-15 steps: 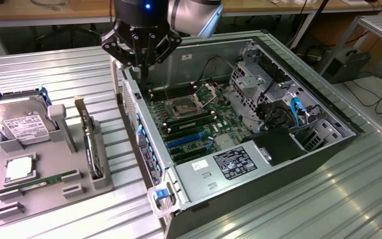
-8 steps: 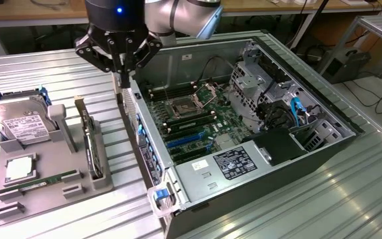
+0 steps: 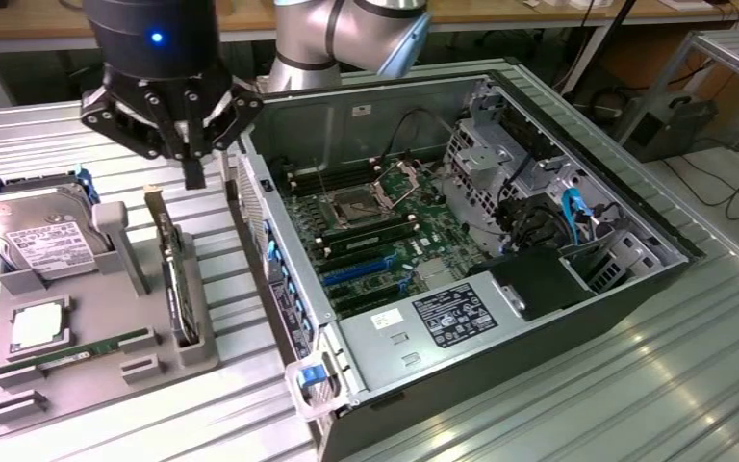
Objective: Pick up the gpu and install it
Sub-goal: 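Reach for the gpu, then pick up the gpu and move the gpu toward the slot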
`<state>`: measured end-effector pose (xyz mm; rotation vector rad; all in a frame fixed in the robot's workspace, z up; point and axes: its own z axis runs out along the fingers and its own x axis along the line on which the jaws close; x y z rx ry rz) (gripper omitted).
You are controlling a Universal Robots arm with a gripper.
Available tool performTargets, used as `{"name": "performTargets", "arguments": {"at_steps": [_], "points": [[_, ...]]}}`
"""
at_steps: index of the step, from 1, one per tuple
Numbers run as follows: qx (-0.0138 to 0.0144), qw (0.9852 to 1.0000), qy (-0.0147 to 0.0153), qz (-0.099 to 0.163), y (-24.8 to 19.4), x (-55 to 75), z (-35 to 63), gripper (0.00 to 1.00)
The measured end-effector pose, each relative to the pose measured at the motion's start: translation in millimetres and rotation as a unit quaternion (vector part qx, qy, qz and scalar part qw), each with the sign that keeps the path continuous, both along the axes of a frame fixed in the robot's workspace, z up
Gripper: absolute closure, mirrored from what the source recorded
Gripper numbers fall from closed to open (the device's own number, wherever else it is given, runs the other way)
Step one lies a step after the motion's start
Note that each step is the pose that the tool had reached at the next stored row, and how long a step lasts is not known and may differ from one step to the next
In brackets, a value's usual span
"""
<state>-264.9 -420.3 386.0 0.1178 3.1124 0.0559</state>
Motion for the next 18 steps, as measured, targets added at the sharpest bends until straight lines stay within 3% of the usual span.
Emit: {"name": "performTargets", "arguments": {"at_steps": [6,18], "points": [[-0.0013,1.0,0.0,0.0,0.0,-32.3,-11.7,0.89],[-0.0015,1.0,0.0006,0.0,0.0,-34.1,-13.0,0.89]]}}
